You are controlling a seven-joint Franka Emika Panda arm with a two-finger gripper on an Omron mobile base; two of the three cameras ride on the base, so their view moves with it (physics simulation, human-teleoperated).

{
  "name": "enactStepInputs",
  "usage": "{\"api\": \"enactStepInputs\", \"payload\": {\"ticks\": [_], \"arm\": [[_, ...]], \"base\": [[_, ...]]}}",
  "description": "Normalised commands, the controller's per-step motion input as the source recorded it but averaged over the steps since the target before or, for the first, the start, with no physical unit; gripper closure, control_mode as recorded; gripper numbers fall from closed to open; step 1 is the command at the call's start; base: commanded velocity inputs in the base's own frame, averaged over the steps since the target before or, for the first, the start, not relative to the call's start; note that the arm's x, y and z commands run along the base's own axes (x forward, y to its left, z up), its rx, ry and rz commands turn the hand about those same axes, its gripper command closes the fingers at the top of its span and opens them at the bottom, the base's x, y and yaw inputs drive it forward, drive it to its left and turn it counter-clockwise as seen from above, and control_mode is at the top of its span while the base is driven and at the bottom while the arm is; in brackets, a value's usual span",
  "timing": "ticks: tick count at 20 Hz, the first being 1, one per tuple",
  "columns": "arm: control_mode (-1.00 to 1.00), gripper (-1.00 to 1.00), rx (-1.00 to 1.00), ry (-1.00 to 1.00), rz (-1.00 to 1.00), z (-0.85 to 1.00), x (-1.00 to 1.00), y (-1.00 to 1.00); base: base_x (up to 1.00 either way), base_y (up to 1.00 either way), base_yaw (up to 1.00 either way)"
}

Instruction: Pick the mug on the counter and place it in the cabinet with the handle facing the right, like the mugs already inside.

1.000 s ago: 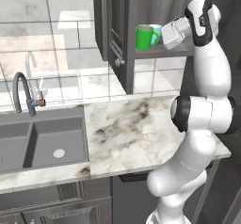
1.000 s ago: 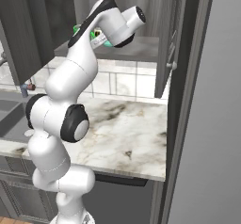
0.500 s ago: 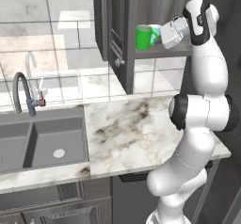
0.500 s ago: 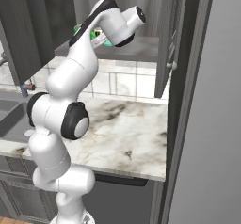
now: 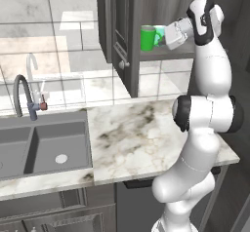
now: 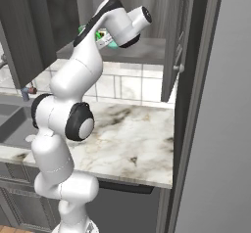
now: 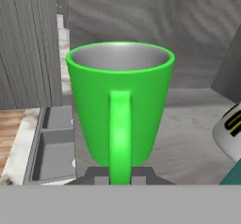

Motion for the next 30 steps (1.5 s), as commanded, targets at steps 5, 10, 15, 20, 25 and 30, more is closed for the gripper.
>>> {"api": "enactStepInputs", "payload": {"ticks": [5,10,15,20,25,30], "arm": [[-1.00,1.00,0.00,0.00,0.00,-0.03,0.16,0.00],[-1.00,-1.00,0.00,0.00,0.00,-0.05,0.11,0.00],[-1.00,-1.00,0.00,0.00,0.00,0.01,-0.02,0.00],[-1.00,-1.00,0.00,-0.03,0.00,0.20,-0.23,0.00],[-1.00,-1.00,0.00,-0.04,0.00,0.27,-0.24,0.00],[-1.00,-1.00,0.00,-0.03,0.00,0.16,-0.26,0.00]], "base": [[0.00,0.00,0.00],[0.00,0.00,0.00],[0.00,0.00,0.00],[0.00,0.00,0.00],[0.00,0.00,0.00],[0.00,0.00,0.00]]}}
